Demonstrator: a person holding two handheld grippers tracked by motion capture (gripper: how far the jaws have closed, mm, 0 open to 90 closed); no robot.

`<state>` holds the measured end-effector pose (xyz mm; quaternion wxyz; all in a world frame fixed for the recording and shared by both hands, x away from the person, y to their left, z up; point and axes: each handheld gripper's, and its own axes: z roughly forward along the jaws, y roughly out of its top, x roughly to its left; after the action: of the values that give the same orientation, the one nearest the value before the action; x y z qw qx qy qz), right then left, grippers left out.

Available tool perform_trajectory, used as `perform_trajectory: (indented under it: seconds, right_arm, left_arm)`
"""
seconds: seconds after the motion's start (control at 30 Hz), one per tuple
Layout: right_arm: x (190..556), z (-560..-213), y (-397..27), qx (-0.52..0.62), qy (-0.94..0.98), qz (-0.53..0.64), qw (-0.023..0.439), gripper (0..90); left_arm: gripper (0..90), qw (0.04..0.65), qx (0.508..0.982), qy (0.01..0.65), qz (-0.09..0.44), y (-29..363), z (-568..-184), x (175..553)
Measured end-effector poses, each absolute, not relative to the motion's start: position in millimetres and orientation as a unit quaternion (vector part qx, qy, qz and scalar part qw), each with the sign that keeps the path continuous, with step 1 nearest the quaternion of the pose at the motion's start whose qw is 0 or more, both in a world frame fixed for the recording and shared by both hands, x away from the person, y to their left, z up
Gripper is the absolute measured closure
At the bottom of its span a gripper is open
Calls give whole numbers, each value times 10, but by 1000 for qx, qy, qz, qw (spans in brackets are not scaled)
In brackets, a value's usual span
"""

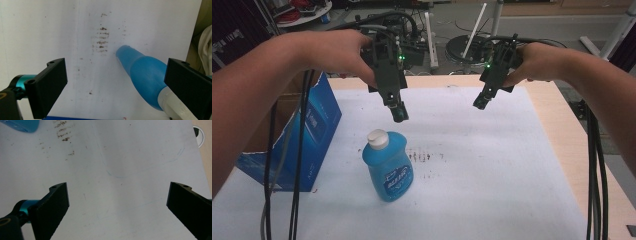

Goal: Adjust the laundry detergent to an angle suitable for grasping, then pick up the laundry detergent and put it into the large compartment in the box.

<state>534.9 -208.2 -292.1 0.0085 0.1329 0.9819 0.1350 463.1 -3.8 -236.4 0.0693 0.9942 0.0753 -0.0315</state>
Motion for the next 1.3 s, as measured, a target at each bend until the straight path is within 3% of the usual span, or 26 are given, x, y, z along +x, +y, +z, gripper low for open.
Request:
perform_trajectory:
  seconds: [0.47,0.9,1.3]
  right_arm:
    - [5297,-2888,-2085,126,982,137,13,33]
    - [5225,-2880,-2158,127,982,140,19,33]
    - [5186,-2863,-2172,125,981,148,22,33]
  left_arm:
    - [47,61,995,79,-21,-65,-2365,4603]
    - [47,75,965,250,-17,53,-2226,4527]
    - [47,81,937,340,-23,183,-2259,4440]
